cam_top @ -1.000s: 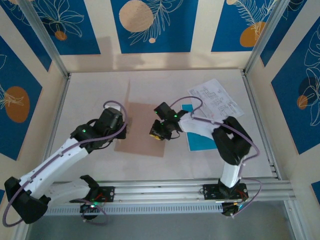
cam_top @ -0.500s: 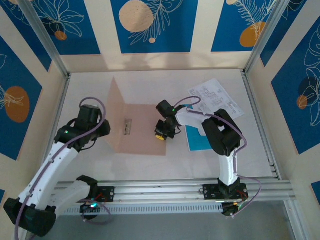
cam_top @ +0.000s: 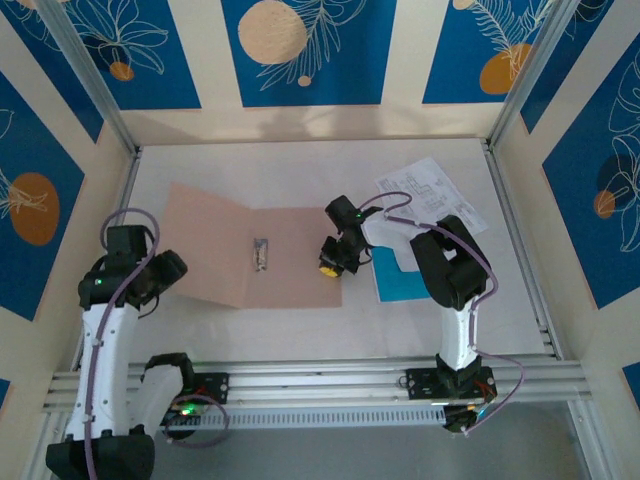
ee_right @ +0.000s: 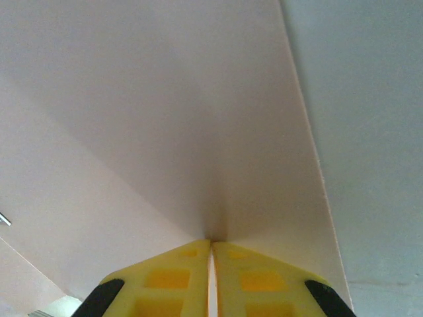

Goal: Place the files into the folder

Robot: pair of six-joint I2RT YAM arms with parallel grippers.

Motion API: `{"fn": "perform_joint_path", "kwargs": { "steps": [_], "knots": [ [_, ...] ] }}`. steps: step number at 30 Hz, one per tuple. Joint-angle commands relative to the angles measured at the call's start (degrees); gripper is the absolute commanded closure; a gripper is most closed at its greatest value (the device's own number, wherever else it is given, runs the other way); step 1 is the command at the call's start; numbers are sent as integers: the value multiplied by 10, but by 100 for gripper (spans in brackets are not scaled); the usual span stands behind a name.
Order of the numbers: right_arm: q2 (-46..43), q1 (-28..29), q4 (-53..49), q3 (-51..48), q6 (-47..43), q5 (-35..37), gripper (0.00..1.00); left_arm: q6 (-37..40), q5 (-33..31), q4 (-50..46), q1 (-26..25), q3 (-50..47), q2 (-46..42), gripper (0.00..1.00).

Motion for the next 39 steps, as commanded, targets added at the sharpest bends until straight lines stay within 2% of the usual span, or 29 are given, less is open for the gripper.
{"fn": "perform_joint_path", "kwargs": {
  "steps": [1,6,10,11,13,16,19,23,25,29,33,39],
  "knots": [
    [-8,-8,-38,-16,-13,21,87,-13,7,-32,11,65,2,33],
    [-14,-11,-34,-18,-18,22,87,-31,59,-28,11,97,11,34],
    [-12,-11,-35,-13,-20,22,87,-43,147,18,2,65,16,46],
    [-14,-11,-36,-12,-21,22,87,-44,169,36,-7,53,17,49],
    [-26,-11,-24,-15,-25,20,87,-53,181,71,-63,26,29,55],
    [-73,-6,4,-28,-40,26,82,-52,109,104,-203,11,74,55],
    [-128,-7,-10,-34,-52,67,75,-67,84,168,-311,-7,147,56],
    [-175,-55,-16,-71,-59,79,74,-74,38,240,-412,12,267,60],
    [-188,-92,-16,-97,-61,73,74,-70,15,259,-454,44,330,66],
    [-194,-149,-22,-129,-70,75,75,-60,-44,254,-505,124,440,68],
    [-167,-182,-25,-133,-85,73,76,-43,-75,235,-515,187,527,69],
    [-117,-194,-48,-117,-102,84,79,-9,-124,214,-522,240,625,70]
  ]
}}
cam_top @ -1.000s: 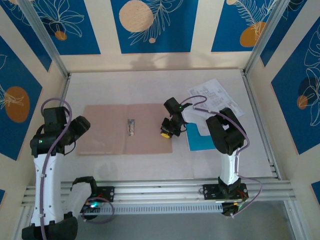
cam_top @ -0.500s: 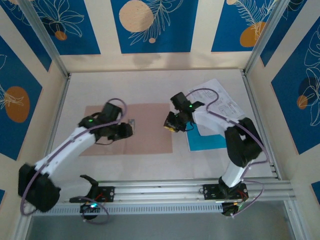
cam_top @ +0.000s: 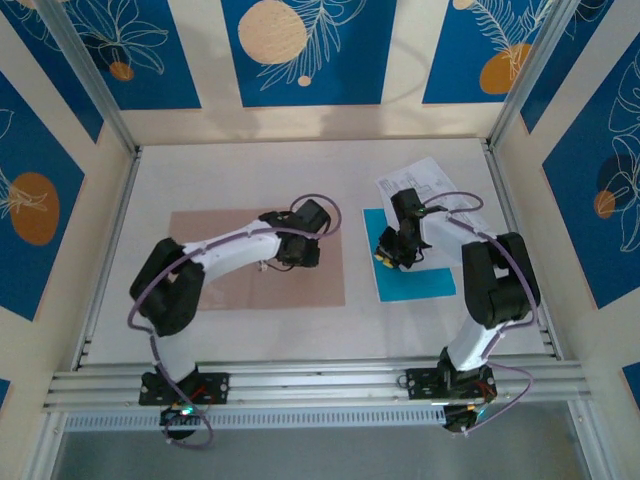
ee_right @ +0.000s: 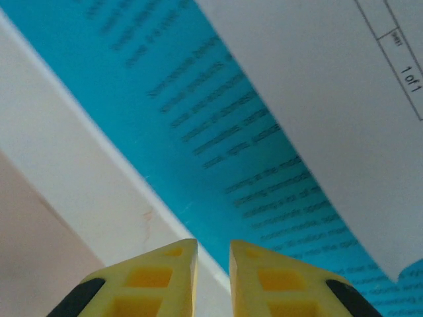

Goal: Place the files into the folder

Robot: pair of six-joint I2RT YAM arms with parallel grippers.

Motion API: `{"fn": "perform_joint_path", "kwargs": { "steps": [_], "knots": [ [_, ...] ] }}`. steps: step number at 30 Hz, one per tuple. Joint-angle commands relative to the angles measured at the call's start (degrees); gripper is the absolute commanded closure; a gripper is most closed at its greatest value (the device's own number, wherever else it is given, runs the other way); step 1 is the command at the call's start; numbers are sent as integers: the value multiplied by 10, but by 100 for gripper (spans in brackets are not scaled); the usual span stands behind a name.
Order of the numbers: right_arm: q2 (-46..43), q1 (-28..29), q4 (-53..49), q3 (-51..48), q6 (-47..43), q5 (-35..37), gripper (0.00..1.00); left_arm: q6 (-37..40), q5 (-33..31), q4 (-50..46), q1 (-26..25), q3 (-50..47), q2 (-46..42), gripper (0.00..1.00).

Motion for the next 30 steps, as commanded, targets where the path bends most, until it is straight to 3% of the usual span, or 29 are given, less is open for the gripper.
{"fn": "perform_joint_path", "kwargs": {
  "steps": [1,14,30],
  "knots": [
    [25,-3,-35,15,-21,10,78,33,-50,-26,-7,24,50,70],
    [58,-10,-41,19,-47,-50,80,42,-17,10,-74,92,174,76],
    [34,-13,-30,2,-42,-72,80,24,25,20,-99,183,236,78]
  ]
}}
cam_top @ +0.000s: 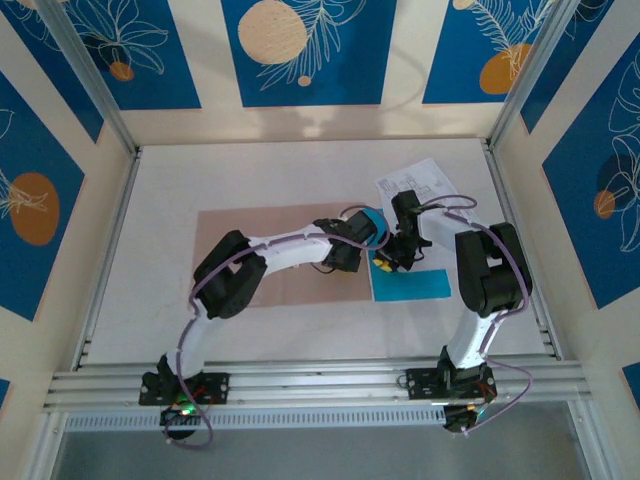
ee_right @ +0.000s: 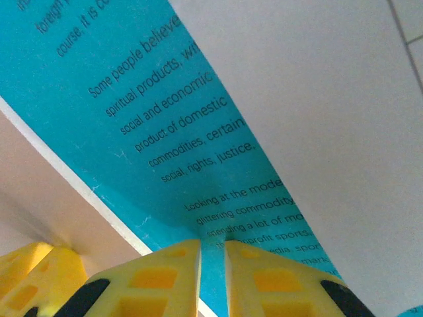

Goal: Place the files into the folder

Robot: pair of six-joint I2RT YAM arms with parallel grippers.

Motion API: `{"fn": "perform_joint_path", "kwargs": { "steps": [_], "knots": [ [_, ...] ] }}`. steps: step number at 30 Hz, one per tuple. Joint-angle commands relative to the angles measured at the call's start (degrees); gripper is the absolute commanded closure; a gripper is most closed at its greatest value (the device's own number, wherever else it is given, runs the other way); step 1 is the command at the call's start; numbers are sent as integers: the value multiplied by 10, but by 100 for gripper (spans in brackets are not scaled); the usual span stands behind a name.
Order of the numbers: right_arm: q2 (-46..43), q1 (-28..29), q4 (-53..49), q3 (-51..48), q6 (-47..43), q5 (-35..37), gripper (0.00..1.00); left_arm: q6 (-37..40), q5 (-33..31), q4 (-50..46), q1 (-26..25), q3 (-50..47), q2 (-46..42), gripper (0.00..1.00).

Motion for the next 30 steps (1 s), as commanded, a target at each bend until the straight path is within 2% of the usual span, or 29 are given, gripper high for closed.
{"fn": "perform_joint_path", "kwargs": {
  "steps": [1,8,14,17,26,30],
  "knots": [
    [-8,-1,-10,-15,-4,-20,81,-12,46,-4,-16,-1,35,78],
    [-64,-8,-8,-16,-7,-10,78,-20,59,46,-19,-31,-17,76],
    [-99,-82,-21,-23,-14,-8,77,-34,46,63,-12,-76,-113,64],
    [-99,-114,-30,-29,-17,-16,78,-47,56,48,8,-105,-146,63],
    [-147,-148,-23,-117,25,5,77,-53,60,37,66,-241,-214,63],
    [-134,-153,-24,-111,20,-1,77,-43,53,43,86,-288,-247,61]
  ]
}}
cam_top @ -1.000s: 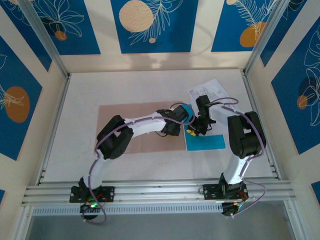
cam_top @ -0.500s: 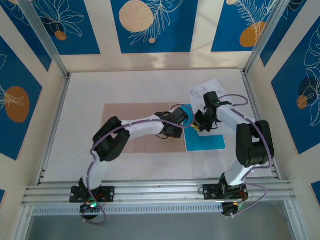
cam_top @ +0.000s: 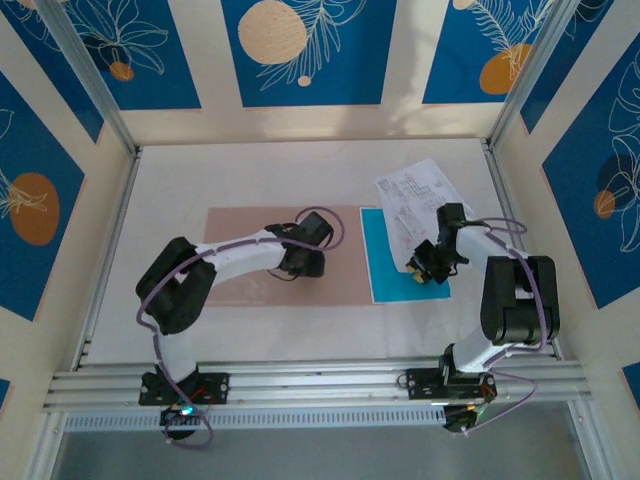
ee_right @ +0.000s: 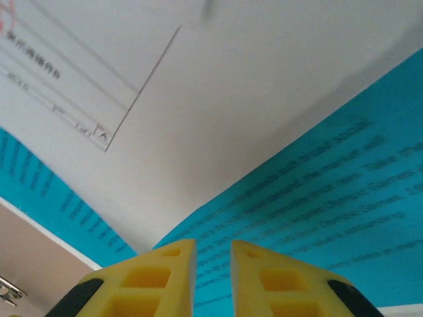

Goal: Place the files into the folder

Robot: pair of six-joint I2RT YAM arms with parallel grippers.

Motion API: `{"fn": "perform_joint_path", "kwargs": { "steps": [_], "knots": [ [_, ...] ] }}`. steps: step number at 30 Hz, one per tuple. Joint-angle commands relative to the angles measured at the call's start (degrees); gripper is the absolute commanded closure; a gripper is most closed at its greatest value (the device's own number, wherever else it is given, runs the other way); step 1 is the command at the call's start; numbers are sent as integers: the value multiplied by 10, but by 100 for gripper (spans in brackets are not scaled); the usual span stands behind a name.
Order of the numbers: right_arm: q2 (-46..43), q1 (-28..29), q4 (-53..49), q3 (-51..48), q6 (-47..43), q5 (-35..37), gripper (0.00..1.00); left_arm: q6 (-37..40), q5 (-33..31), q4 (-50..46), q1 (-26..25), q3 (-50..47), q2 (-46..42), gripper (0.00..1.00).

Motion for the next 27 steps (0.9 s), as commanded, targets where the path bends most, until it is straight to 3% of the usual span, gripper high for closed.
{"fn": "perform_joint_path", "kwargs": {
  "steps": [1,12,27],
  "knots": [
    [1,-3,-3,5,9,-6,77,7,-4,-10,12,-27,-42,60],
    [92,48,-42,56,21,27,79,36,14,24,2,-17,27,61],
    [86,140,-63,62,24,55,79,40,12,35,-58,107,133,64]
  ]
}}
